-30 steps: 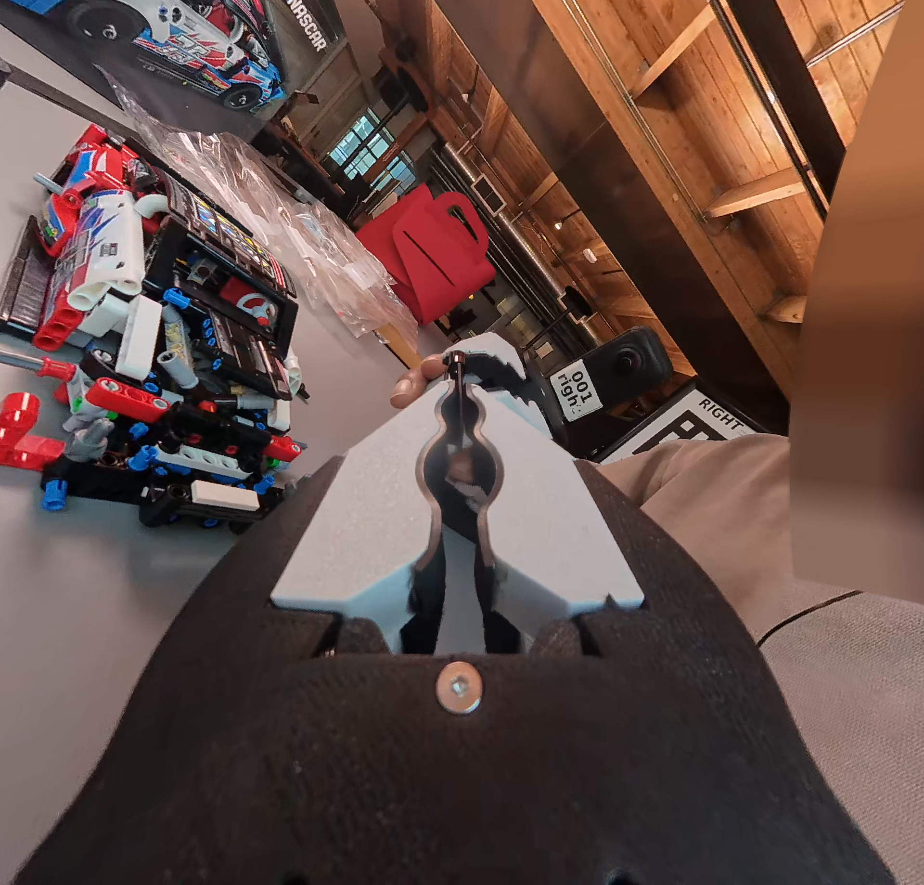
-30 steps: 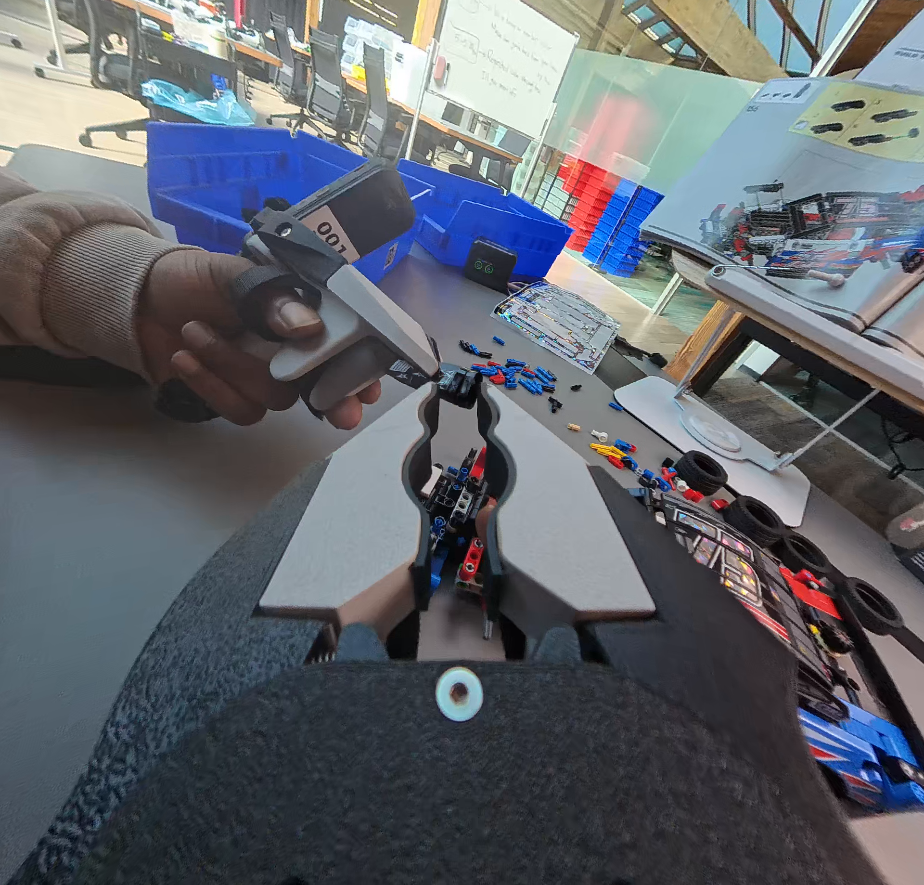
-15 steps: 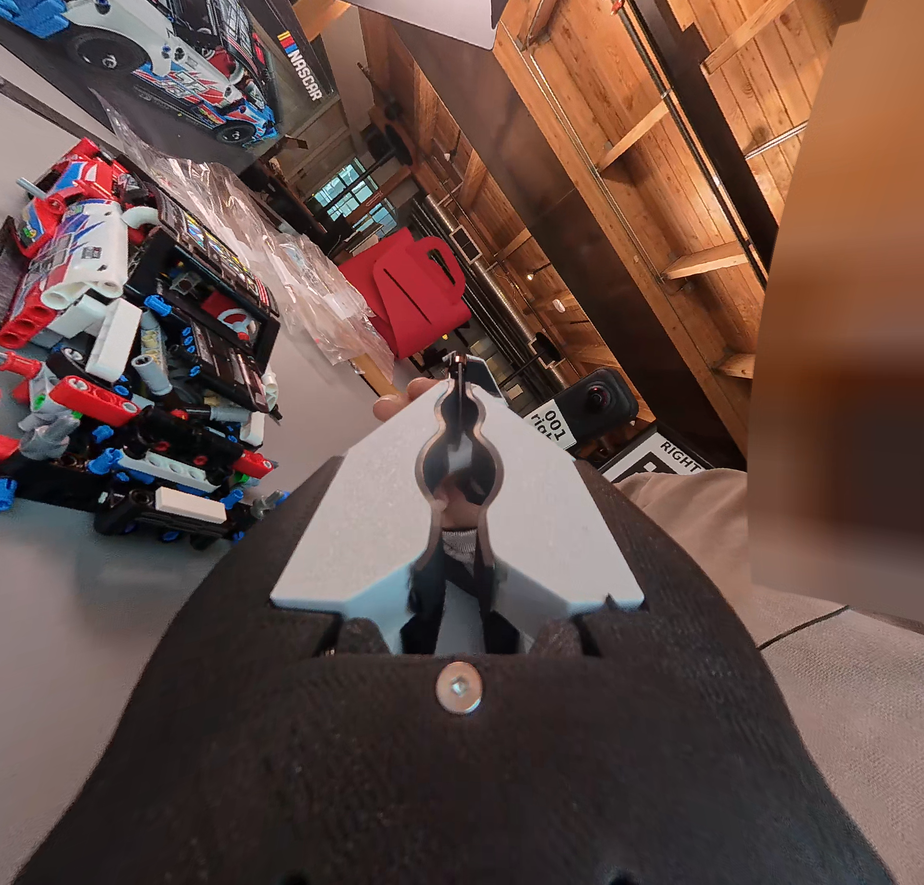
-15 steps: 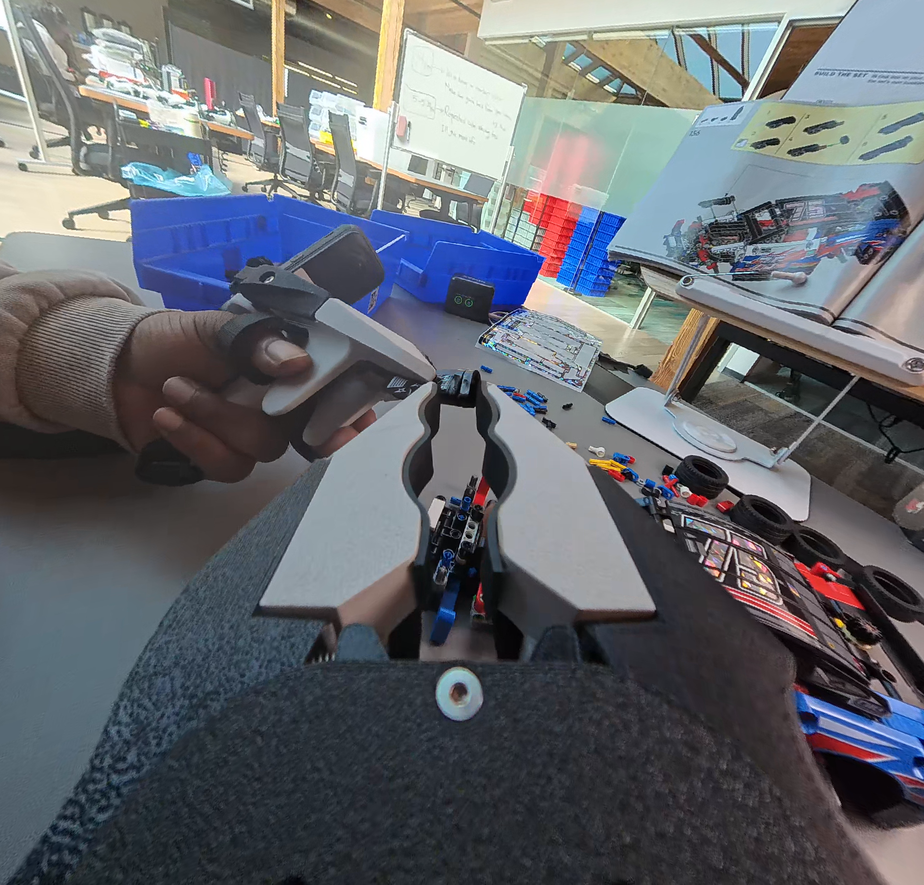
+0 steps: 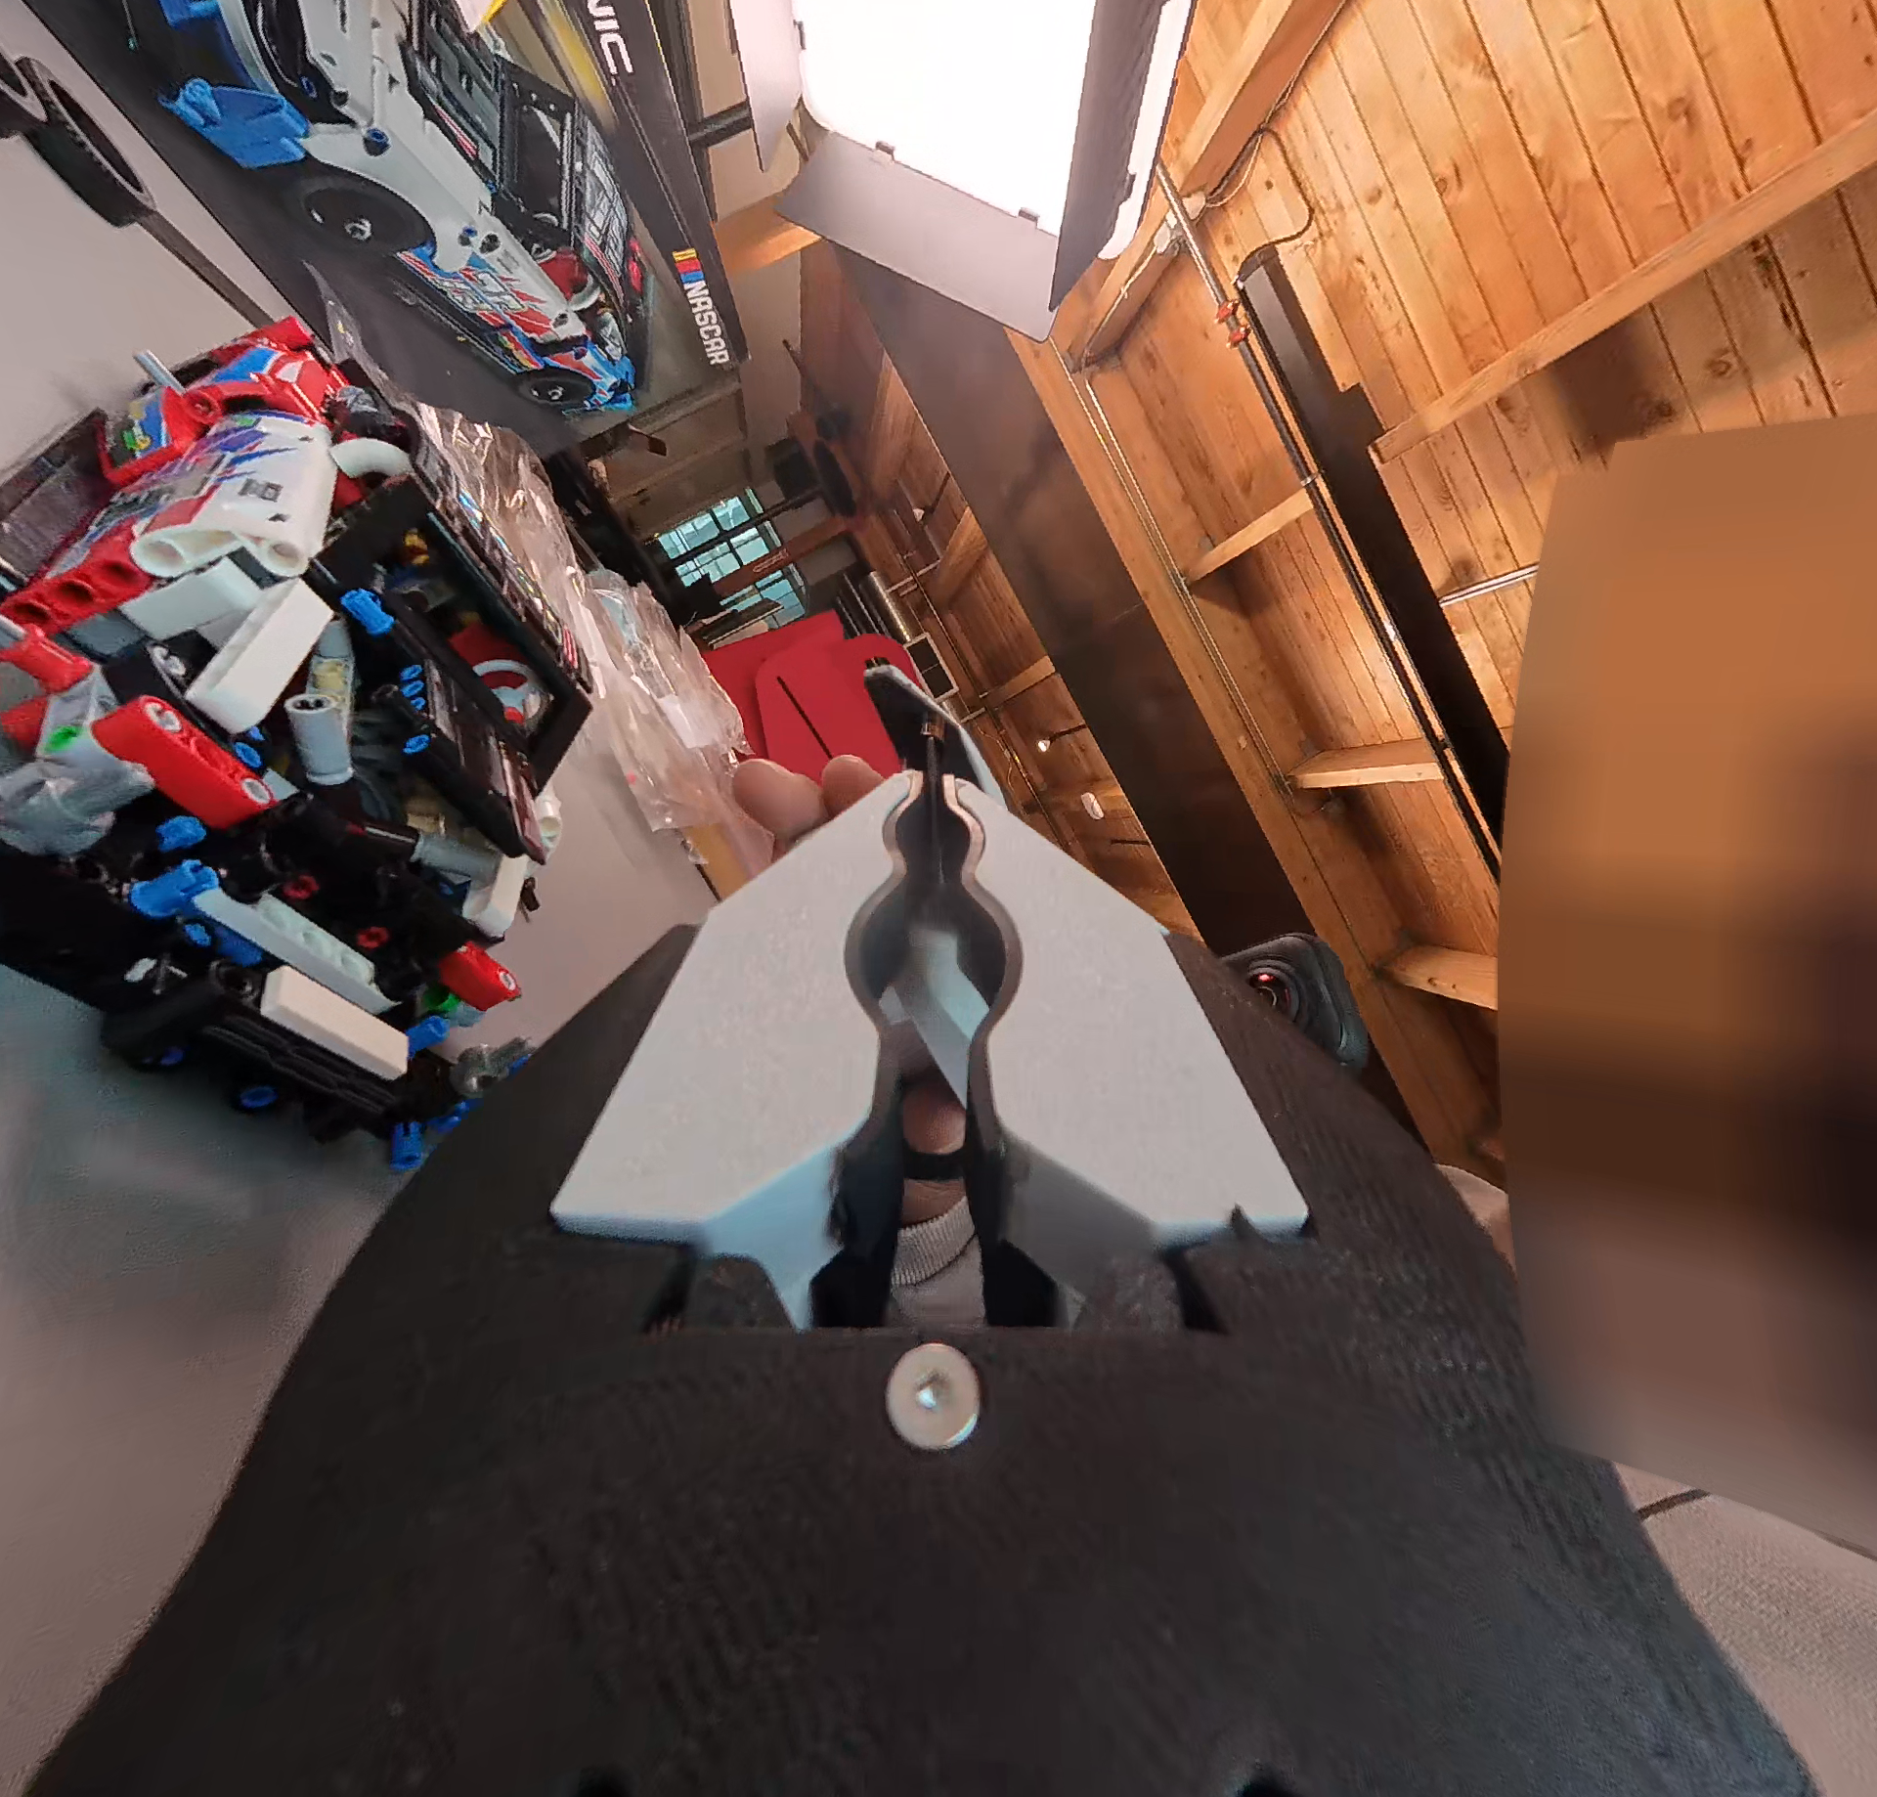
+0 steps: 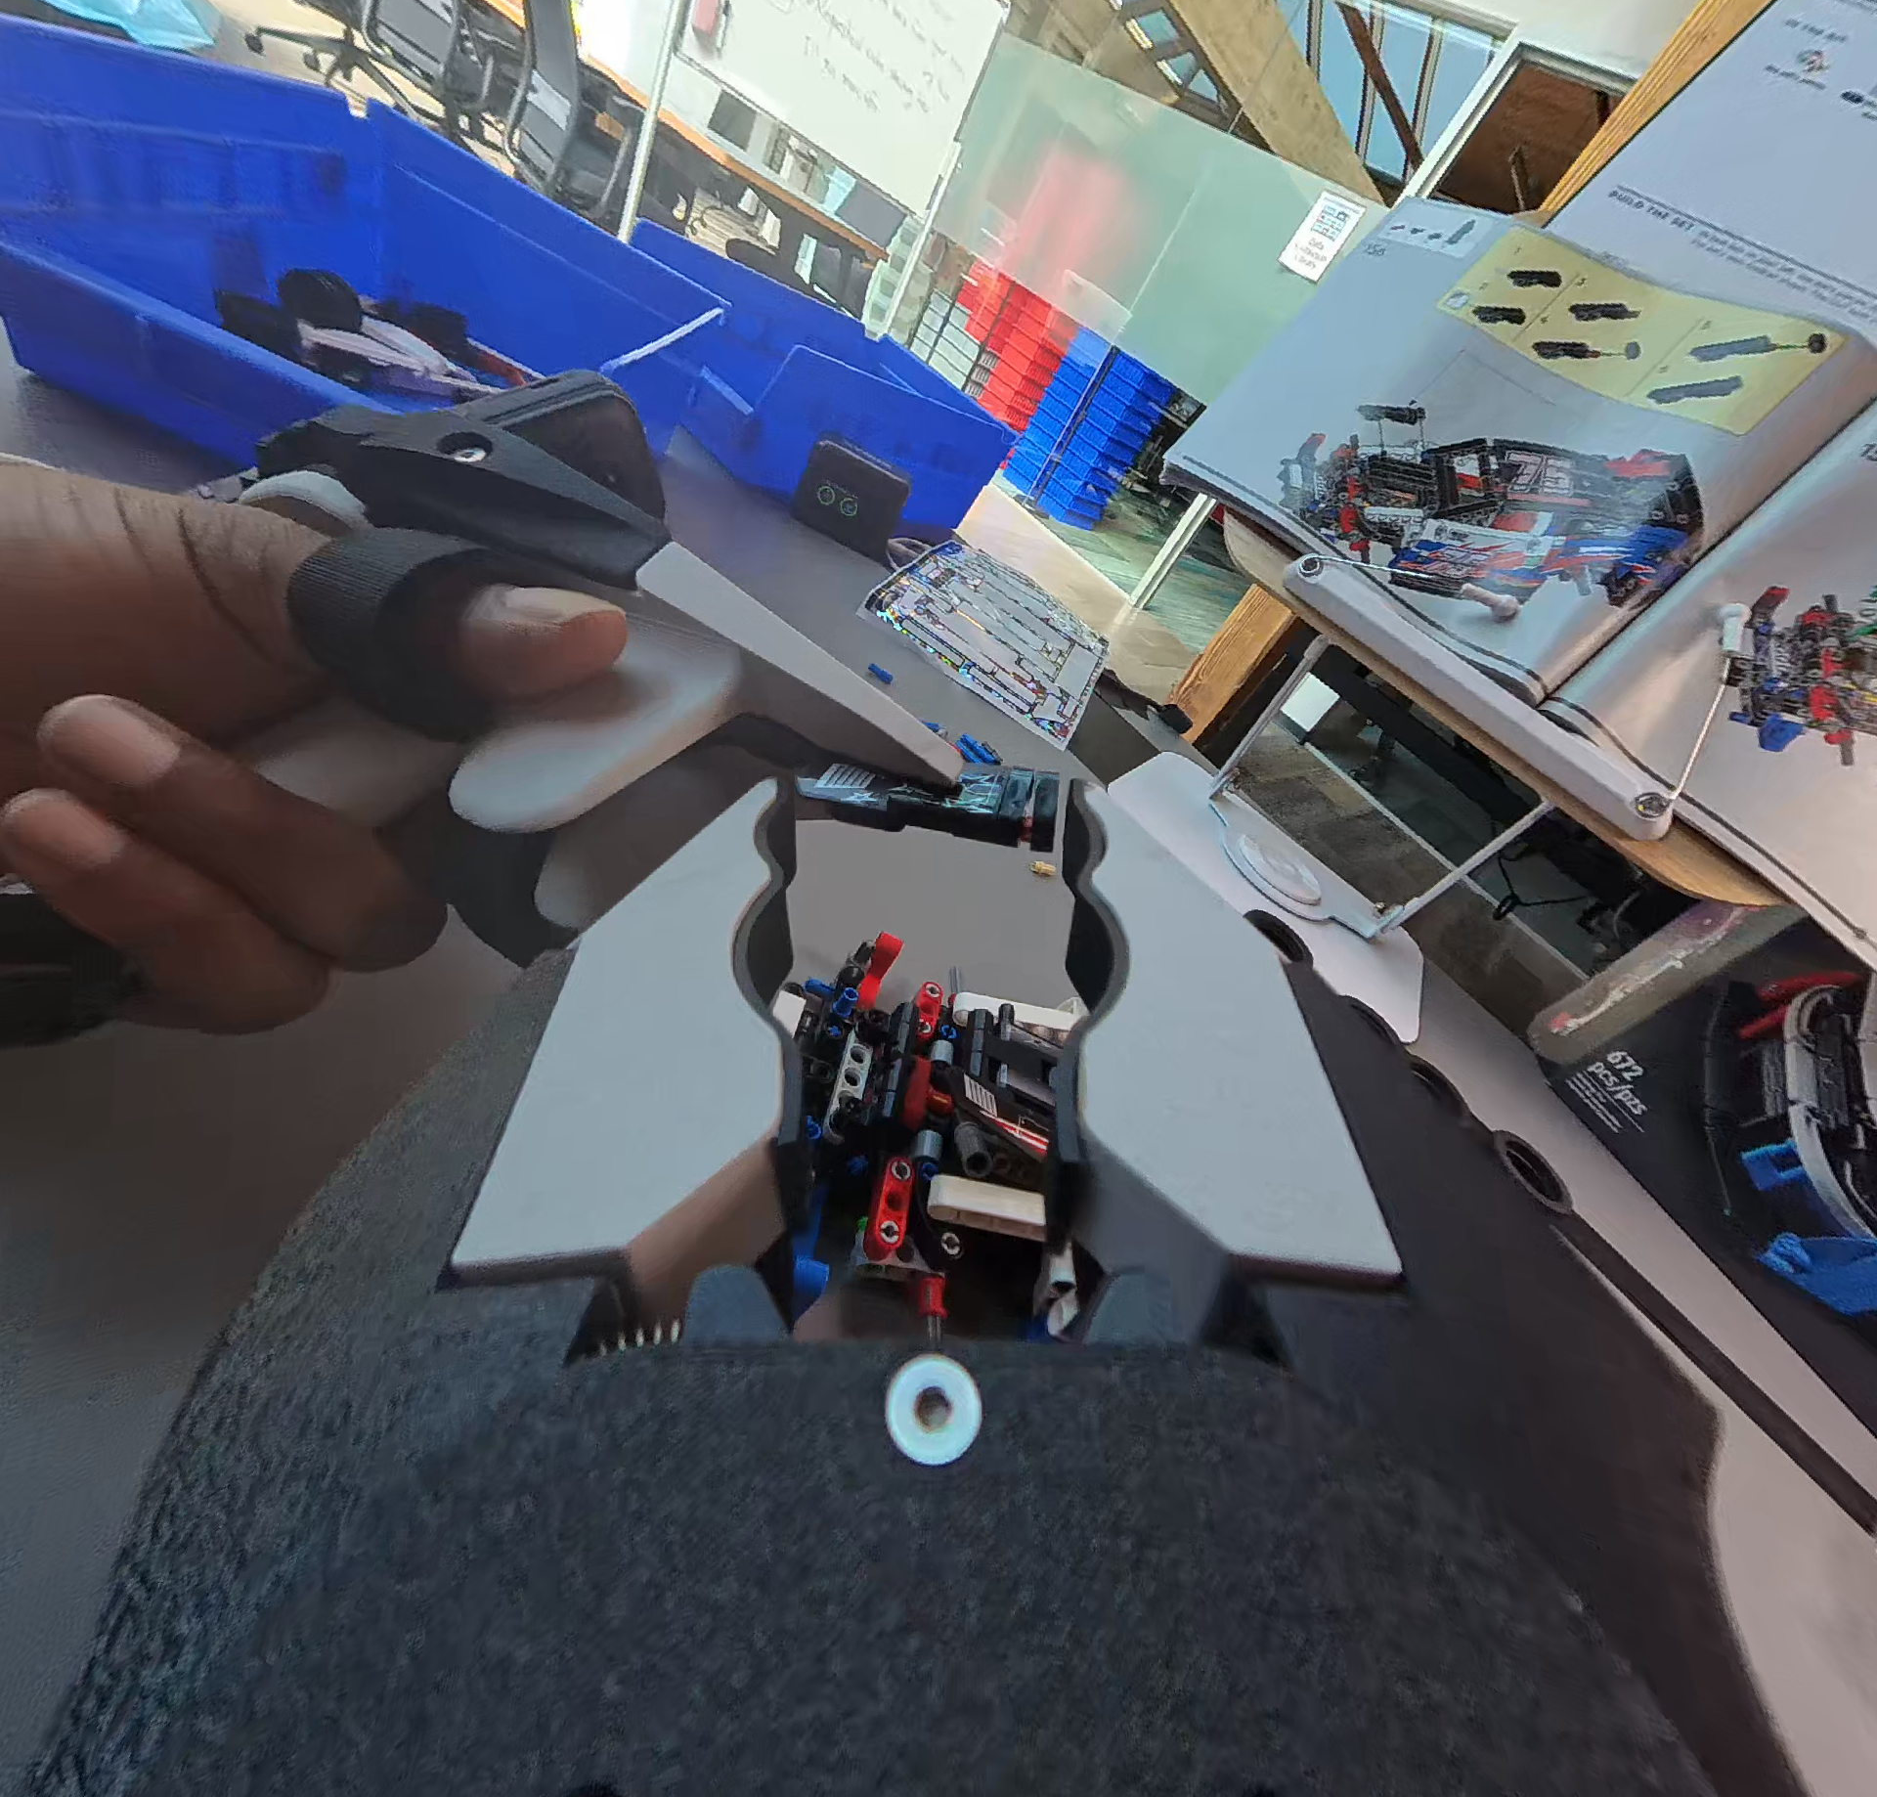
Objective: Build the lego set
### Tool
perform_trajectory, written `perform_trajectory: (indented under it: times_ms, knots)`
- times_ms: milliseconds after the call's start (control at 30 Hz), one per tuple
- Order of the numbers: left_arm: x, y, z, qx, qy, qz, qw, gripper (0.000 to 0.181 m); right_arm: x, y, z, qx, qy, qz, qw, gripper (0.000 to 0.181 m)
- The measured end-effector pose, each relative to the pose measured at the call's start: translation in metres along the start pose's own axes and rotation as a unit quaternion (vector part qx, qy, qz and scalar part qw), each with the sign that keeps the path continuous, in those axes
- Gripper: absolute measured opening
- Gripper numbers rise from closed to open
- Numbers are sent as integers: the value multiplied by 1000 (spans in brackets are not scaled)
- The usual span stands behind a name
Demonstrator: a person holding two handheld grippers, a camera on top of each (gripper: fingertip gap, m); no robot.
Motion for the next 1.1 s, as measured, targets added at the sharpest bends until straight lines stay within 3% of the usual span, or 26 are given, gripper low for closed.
perform_trajectory:
  times_ms: [267, 467, 933, 1033, 1100]
  knots:
    - [2, 2, 2, 2, 22, 2, 1000, 0, 3, 0, 1, -12, 25, 14, 1000, 47]
    - [4, 4, 0, 0, -33, 53, 998, 0, 6, 3, 1, -30, 32, 25, 999, 42]
    - [4, 1, 5, -20, -11, -6, 1000, 0, 8, -2, -2, -3, 23, 21, 1000, 46]
    - [6, 0, 8, -26, -4, -10, 1000, 0, 4, 0, 3, -23, -1, 14, 1000, 57]
    - [8, -1, 8, -20, 8, -12, 1000, 0, 4, 1, 0, -13, 6, 14, 1000, 49]
Point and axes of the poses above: each gripper's, where its closed fingertips meet, y back along the fingers, x out of its underside, z = x × y across the jaws, the point moved 3 cm from there along y, back along the fingers, and after that the axes turned 13 degrees about -y, right-handed, at the moved point
